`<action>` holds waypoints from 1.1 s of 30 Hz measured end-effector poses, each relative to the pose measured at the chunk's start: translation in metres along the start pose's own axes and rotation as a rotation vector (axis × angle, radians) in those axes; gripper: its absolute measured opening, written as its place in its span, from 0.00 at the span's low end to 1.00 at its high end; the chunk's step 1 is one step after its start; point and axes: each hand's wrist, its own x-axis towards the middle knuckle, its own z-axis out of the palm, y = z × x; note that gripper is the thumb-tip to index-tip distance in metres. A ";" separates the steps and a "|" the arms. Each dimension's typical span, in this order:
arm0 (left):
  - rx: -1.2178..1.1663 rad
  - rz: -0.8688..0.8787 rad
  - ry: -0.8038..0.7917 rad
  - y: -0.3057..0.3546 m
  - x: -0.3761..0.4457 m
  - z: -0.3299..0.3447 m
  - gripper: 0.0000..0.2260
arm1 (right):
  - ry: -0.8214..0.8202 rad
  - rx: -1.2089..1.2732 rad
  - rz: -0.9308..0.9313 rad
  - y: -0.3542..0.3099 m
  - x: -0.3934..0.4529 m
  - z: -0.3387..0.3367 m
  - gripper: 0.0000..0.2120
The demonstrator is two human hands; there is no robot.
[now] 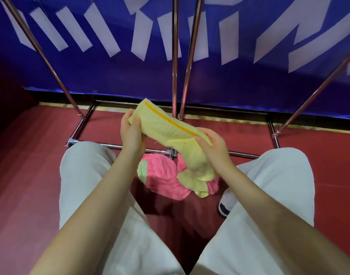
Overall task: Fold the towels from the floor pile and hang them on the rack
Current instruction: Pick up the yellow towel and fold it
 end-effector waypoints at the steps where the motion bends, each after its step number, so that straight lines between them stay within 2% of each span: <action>1: 0.043 0.021 -0.004 0.000 0.005 0.006 0.18 | 0.027 0.010 -0.012 -0.004 0.007 -0.007 0.11; 6: 0.454 0.131 -0.096 -0.004 0.023 0.039 0.21 | 0.076 0.023 -0.064 -0.023 0.035 -0.046 0.09; 9: 0.619 0.079 -0.182 -0.010 0.025 0.064 0.22 | 0.064 -0.015 -0.092 -0.041 0.053 -0.073 0.06; 13: 0.619 -0.018 -0.215 -0.014 0.031 0.104 0.25 | 0.001 -0.252 -0.112 -0.075 0.082 -0.111 0.08; 16: 0.423 -0.064 -0.177 -0.004 0.032 0.140 0.19 | -0.062 -0.531 -0.135 -0.099 0.099 -0.142 0.10; 18: 0.342 -0.054 -0.181 0.001 0.034 0.163 0.19 | -0.062 -0.635 -0.176 -0.114 0.105 -0.162 0.10; 21: 0.371 -0.077 -0.273 0.008 0.037 0.193 0.20 | -0.029 -0.634 -0.230 -0.131 0.113 -0.188 0.10; 23: 0.530 -0.081 -0.367 0.013 0.037 0.214 0.20 | -0.001 -0.631 -0.257 -0.139 0.123 -0.203 0.10; 26: 0.763 0.041 -0.485 0.023 0.033 0.248 0.19 | 0.015 -0.579 -0.253 -0.158 0.142 -0.226 0.08; 30: 0.807 0.149 -0.565 0.049 0.007 0.299 0.23 | 0.003 -0.595 -0.249 -0.194 0.167 -0.256 0.08; 33: 0.731 0.167 -0.597 0.071 -0.007 0.335 0.26 | -0.007 -0.665 -0.229 -0.218 0.187 -0.277 0.10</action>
